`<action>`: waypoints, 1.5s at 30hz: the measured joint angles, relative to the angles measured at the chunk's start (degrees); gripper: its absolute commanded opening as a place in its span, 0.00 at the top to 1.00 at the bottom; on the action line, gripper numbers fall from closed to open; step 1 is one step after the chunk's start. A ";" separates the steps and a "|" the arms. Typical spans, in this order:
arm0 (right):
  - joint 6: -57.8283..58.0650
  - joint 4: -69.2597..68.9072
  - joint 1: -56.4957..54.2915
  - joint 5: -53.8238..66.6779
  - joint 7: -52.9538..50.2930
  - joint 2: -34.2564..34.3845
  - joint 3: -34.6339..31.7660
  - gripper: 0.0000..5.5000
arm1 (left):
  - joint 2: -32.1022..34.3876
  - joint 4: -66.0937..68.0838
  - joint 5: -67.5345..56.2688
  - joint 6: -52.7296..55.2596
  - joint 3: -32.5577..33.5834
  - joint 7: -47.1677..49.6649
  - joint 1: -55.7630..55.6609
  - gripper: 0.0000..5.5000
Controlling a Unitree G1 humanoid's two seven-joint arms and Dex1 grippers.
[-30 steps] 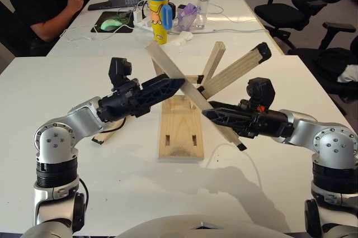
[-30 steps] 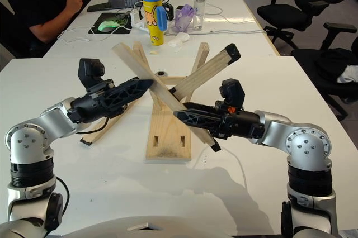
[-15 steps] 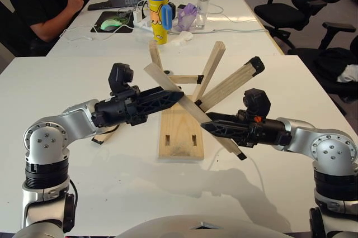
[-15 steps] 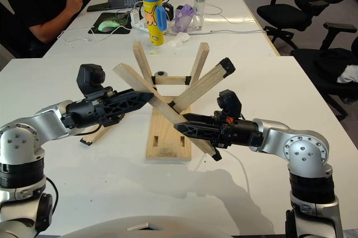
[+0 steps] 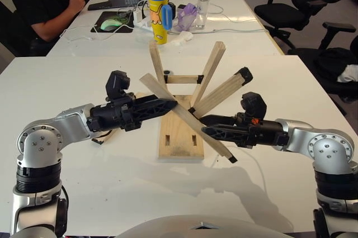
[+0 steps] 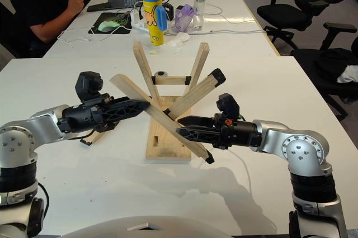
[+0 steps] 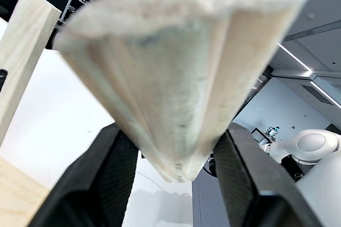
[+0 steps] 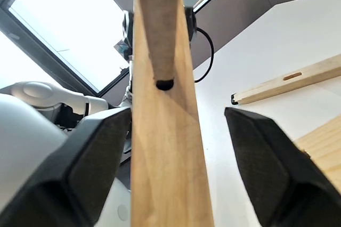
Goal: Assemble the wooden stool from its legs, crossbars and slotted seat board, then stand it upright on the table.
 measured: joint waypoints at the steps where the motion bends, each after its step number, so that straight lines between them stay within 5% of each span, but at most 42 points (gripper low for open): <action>1: -1.26 -0.08 0.36 -2.24 0.96 -0.59 0.74 0.28 | 0.62 0.36 0.25 -0.18 0.72 -0.38 0.53 0.62; 12: -34.13 -4.55 5.90 -44.59 4.85 -4.83 19.11 0.28 | 15.64 14.46 12.09 -1.91 10.68 -17.28 3.50 0.62; 19: -56.87 6.04 8.40 -65.78 2.11 -3.86 27.30 0.28 | 15.77 17.73 17.42 -4.65 9.85 -21.81 -1.91 0.62; 31: -71.69 19.56 2.64 -75.23 -5.20 2.60 25.53 0.28 | 12.37 15.90 25.73 -9.71 5.93 -23.01 -3.32 0.62; 39: -75.44 21.65 1.88 -77.79 -4.88 1.09 24.36 0.28 | 10.59 13.55 31.27 -13.96 3.43 -23.63 -2.79 0.62; 45: -62.89 17.85 2.09 -63.81 -4.69 5.10 19.30 0.28 | 9.74 12.75 33.82 -16.08 1.72 -23.68 -2.75 0.62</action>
